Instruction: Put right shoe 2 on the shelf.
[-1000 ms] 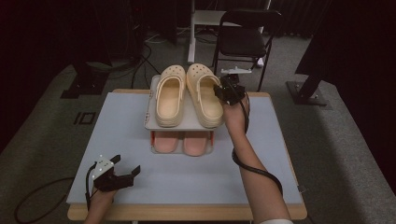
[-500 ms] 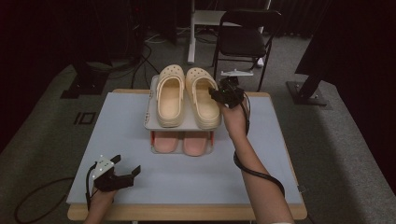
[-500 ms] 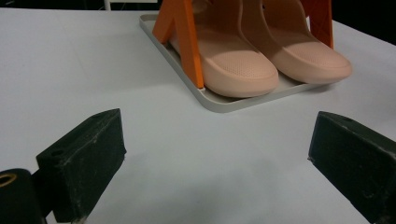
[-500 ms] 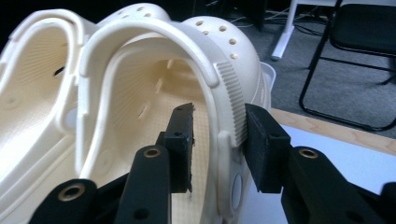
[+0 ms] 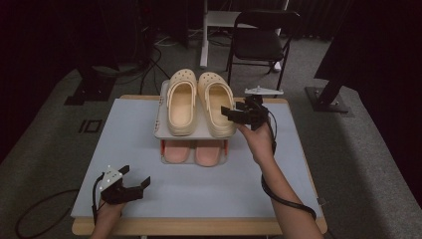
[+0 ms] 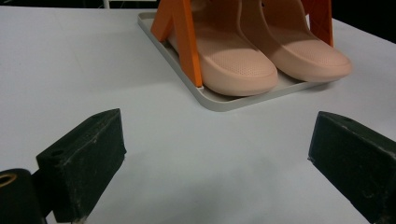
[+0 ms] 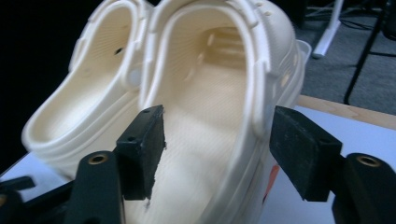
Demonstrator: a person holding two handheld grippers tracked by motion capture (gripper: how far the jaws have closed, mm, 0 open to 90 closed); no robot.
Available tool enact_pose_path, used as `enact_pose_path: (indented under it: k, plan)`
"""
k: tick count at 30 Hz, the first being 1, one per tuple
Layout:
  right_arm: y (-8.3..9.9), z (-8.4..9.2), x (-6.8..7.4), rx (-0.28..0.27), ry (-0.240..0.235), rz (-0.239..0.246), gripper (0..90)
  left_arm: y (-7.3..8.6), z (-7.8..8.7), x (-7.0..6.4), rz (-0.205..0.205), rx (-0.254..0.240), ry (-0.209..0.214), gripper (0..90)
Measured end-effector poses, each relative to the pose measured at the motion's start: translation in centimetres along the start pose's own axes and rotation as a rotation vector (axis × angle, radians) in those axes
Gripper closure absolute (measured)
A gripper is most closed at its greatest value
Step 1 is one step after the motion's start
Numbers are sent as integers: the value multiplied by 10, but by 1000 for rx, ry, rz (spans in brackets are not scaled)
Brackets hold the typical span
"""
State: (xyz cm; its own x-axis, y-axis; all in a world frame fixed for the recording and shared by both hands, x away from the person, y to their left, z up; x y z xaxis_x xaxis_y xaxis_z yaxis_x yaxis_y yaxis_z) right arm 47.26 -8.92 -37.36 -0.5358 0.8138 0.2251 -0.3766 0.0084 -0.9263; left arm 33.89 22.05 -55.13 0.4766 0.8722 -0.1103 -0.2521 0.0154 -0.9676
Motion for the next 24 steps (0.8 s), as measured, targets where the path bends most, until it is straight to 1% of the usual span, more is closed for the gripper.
enact_pose_path:
  k: [1,2,3,4,6,7,10,11,12,15,16,19,21,24]
  plan:
    - [0,0,0,0,0,0,337,0,0,0,-1,1,0,36]
    - [3,7,2,2,1,33,321,0,0,0,-2,-1,0,36]
    - [3,7,2,2,1,33,321,0,0,0,-2,-1,0,36]
    - [7,14,4,-2,-8,50,299,0,0,0,-2,-1,0,36]
    - [13,20,7,0,-29,47,269,0,0,0,1,-1,-1,36]
    - [16,23,9,-2,-43,39,269,0,0,0,-1,-1,-1,36]
    - [26,30,13,-2,-76,40,254,0,0,0,0,1,-1,36]
    - [29,32,15,-4,-85,39,252,0,0,0,-6,4,-1,36]
    - [32,34,16,-2,-92,48,246,0,0,0,-4,3,-1,36]
    - [36,35,17,4,-89,62,236,0,0,0,-5,4,-1,36]
    - [45,36,19,20,-101,67,233,1,0,0,-4,4,-2,36]
    - [52,33,20,27,-95,76,262,1,0,0,-4,7,-4,36]
    - [52,32,19,19,-66,95,290,1,0,0,-6,6,-4,36]
    - [51,30,20,3,-61,86,290,1,-1,0,-4,6,-4,36]
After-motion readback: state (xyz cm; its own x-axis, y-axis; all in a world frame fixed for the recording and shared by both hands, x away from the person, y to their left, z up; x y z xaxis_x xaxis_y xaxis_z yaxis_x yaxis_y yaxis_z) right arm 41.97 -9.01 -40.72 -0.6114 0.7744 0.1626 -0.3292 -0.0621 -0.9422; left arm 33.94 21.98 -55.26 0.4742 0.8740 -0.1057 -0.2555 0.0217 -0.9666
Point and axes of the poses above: each handheld gripper's, and its own axes: z roughly backward along the jaws, y roughly out of its underside, x roughly to its left, the point moved 10 cm from there along -z, roughly forward along the jaws, and after that the axes turned 11 degrees about -x, right-handed, at the moved point
